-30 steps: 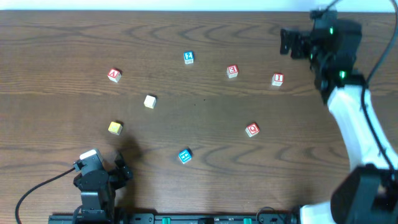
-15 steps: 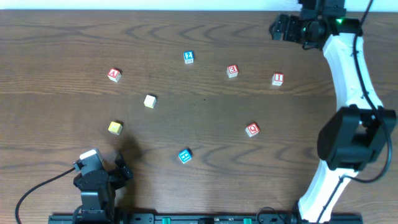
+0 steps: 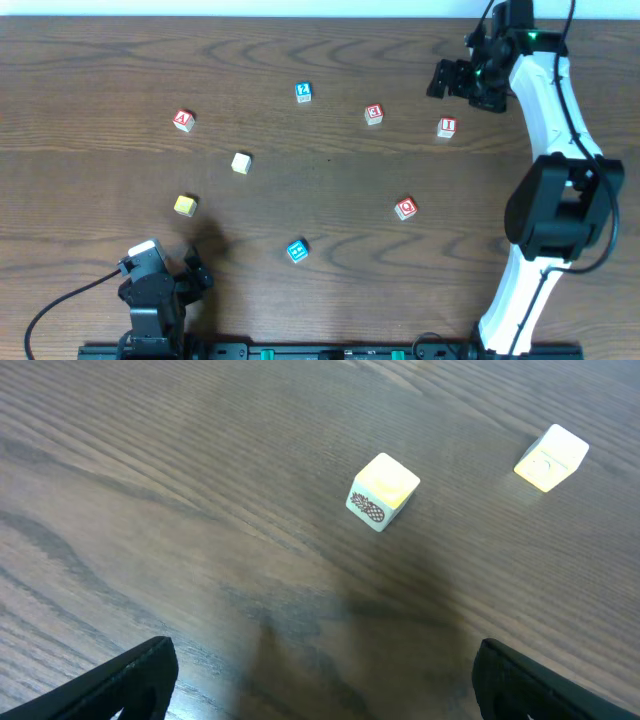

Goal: Spell out Ai2
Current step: 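Move the right gripper up to the red 'I' block at far right, then lower the right gripper and close it on the red 'I' block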

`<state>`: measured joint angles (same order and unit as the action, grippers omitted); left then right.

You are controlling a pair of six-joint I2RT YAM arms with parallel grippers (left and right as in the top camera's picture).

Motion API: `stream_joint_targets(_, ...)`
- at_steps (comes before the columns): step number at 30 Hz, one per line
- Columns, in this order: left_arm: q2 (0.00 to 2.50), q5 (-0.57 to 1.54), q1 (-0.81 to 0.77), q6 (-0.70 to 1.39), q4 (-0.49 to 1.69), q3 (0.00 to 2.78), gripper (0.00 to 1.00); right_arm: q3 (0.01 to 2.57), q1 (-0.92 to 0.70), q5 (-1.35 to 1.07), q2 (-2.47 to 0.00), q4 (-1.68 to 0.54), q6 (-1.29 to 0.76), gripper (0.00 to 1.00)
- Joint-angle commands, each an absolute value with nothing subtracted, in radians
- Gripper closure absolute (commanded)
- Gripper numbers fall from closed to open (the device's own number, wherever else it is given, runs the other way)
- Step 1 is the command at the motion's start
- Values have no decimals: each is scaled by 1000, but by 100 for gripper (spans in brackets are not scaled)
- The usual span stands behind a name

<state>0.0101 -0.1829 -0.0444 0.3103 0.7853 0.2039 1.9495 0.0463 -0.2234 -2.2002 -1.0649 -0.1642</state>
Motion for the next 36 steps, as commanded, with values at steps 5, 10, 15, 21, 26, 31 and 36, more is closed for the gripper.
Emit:
stream_joint_targets(5,4,-183,-39,314,806,178,5,1967,10,-118,-2297,-1089,-175,1)
stream_joint_targets(10,4,-182,-39,314,806,178,5,1967,10,-95,-2320,-1087,-150,1)
stream_joint_targets(15,4,-183,-39,314,806,178,5,1967,12,-83,-2321,-1079,-141,1)
stream_joint_targets(21,4,-183,-39,314,806,178,5,1967,12,-58,-2335,-1058,-140,1)
stream_joint_targets(26,4,-182,-39,314,806,178,5,1967,12,-56,-2370,-1075,-141,1)
stream_joint_targets(31,4,-183,-39,314,806,178,5,1967,12,-56,-2387,-1082,-141,14)
stream_joint_targets(36,4,-183,-39,314,806,178,5,1967,12,-56,-2392,-1083,-141,25)
